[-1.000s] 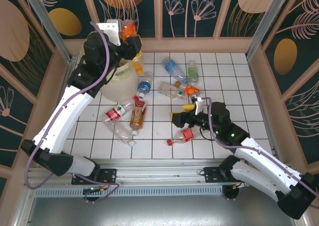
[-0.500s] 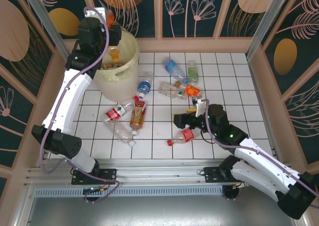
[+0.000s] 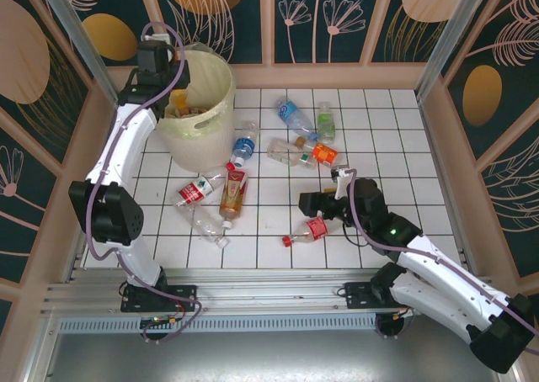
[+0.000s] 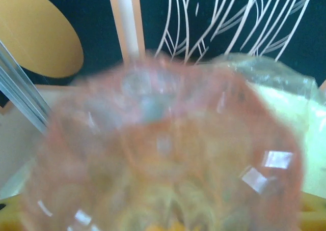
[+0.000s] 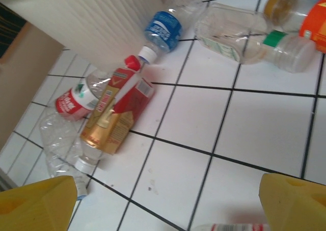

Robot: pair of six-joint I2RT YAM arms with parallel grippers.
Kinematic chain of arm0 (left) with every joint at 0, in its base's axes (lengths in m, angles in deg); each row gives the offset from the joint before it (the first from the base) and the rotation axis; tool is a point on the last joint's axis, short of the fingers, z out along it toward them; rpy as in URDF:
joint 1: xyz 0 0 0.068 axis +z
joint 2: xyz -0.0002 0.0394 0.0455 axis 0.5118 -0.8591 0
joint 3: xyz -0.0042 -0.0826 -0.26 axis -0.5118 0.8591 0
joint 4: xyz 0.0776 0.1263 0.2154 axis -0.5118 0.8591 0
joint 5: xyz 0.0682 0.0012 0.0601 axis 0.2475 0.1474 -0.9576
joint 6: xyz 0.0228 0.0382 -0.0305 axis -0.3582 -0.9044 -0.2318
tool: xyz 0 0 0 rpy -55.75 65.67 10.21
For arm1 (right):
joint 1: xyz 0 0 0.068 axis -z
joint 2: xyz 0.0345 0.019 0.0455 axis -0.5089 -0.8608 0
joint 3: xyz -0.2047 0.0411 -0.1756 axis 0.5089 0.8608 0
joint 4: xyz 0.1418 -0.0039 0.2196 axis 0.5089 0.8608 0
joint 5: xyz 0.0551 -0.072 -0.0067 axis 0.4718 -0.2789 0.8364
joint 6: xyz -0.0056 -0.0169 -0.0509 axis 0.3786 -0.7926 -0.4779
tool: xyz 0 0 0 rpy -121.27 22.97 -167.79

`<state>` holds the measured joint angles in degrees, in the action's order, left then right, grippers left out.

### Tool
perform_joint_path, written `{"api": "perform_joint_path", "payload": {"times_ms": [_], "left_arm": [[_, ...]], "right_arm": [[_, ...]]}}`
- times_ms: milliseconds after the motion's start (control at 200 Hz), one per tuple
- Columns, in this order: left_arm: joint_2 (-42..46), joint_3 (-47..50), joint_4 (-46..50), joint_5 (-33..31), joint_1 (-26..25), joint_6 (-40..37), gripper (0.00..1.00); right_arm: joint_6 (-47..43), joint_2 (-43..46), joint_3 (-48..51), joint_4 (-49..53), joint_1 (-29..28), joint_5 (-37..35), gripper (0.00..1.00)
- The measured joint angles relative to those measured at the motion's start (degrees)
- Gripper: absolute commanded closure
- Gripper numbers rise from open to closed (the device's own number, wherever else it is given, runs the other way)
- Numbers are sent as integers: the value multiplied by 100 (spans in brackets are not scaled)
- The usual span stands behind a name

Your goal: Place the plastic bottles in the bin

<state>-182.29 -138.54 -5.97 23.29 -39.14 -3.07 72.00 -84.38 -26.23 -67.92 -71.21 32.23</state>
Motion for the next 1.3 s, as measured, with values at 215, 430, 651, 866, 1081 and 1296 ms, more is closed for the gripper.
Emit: {"api": "perform_joint_path", "payload": {"times_ms": [215,430,651,866,1081,1296], "left_arm": [[-133,219,13,55,7,4,29],[-212,219,87,61,7,125,19],[-114,219,221,144,11,247,1],[715,286,249,527,13,328,1],[2035,675,105,1558,13,365,1],[2946,1604,96,2809,-214,413,1]], "right_arm": [[236,15,0,398,0,-328,7],[503,109,-20,785,0,-656,7],[1115,278,-238,1543,0,-1200,6],[1860,289,-380,2337,20,-1775,1],[2527,291,-258,2535,68,-1937,1],[2992,289,256,2323,120,-1893,1]]}}
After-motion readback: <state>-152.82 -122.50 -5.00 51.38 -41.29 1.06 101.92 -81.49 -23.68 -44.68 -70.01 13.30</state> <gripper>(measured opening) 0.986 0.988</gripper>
